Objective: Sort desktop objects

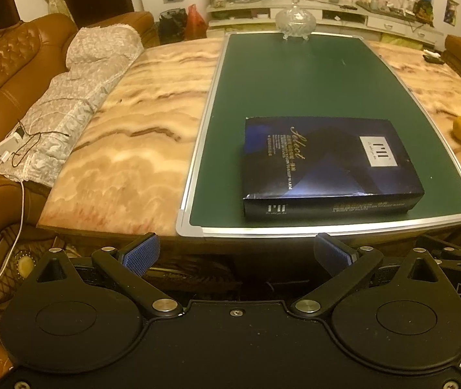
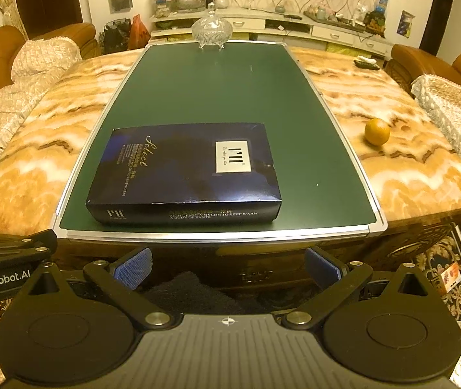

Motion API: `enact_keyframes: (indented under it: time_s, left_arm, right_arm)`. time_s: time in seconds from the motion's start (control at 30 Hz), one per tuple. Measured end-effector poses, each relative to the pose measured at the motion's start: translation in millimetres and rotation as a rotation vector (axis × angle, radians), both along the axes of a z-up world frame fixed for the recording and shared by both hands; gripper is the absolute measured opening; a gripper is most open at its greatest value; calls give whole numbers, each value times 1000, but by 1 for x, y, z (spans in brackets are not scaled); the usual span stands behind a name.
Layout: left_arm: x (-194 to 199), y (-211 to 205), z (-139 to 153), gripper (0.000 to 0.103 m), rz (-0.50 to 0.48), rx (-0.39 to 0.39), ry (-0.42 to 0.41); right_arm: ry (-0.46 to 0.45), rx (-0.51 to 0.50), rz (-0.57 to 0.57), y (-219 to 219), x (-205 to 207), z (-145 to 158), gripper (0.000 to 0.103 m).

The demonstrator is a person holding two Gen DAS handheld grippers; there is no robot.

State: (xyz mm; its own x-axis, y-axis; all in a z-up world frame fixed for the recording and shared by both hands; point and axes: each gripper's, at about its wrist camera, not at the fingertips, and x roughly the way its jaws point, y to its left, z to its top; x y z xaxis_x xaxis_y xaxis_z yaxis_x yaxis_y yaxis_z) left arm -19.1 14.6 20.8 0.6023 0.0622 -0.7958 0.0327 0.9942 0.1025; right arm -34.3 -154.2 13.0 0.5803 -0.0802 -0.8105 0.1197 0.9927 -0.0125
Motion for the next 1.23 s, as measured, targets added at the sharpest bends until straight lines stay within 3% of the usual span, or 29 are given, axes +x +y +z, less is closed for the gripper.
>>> enact_keyframes:
  time_s: [1.23]
  left_arm:
    - [26, -6, -17, 103, 4, 9, 39]
  right_arm:
    - [40, 14, -5, -5, 24, -13, 103]
